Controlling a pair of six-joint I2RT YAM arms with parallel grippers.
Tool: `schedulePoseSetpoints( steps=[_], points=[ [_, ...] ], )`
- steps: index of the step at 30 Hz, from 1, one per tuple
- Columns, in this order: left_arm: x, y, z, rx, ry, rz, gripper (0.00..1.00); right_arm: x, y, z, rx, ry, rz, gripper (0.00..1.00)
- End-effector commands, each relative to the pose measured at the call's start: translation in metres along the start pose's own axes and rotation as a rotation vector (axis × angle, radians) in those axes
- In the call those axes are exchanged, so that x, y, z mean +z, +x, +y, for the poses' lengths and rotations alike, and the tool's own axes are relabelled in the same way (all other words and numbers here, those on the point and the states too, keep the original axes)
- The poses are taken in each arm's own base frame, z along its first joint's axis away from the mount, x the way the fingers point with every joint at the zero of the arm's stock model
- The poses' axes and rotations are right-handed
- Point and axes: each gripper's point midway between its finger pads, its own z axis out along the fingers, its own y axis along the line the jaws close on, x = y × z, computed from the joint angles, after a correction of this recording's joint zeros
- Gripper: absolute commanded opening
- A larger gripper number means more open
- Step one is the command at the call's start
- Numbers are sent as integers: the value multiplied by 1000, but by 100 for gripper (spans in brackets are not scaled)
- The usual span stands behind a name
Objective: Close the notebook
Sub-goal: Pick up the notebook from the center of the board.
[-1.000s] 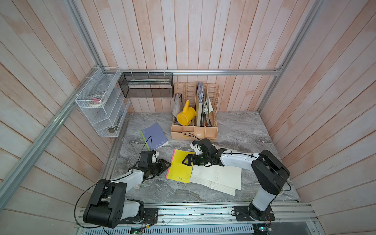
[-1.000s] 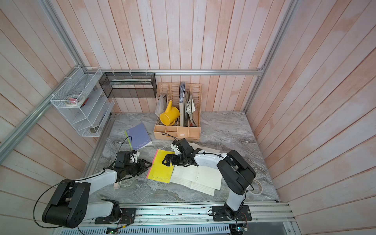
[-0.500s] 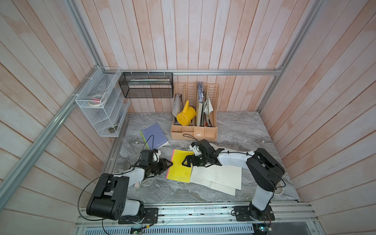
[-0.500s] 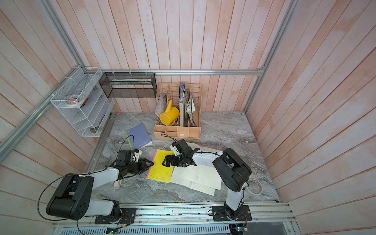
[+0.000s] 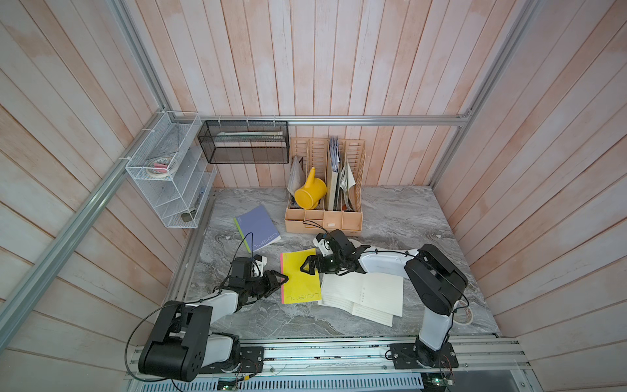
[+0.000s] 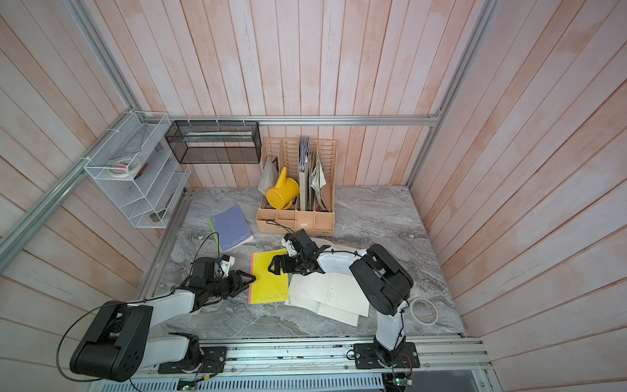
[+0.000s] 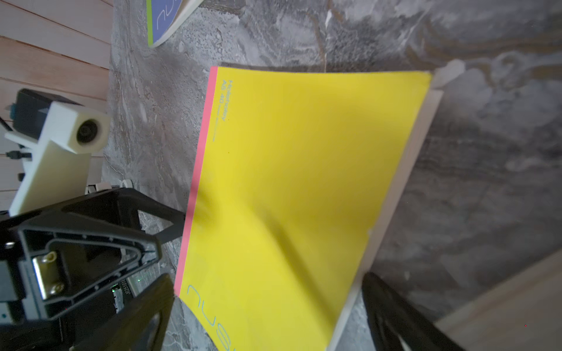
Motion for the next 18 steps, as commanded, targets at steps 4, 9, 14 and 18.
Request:
schedulePoseSetpoints(
  steps=[4,9,14,18],
  points=[
    [-18,-11,-49,53,129,-46,53,23,42,-13,50,8,145,98],
    [-9,-3,-34,21,112,-19,53,27,43,-8,51,-17,147,98],
    [5,5,-20,-2,102,12,52,28,42,-6,50,-20,146,98],
    [5,-3,-19,28,34,-1,51,26,42,-6,46,-16,143,98]
  ],
)
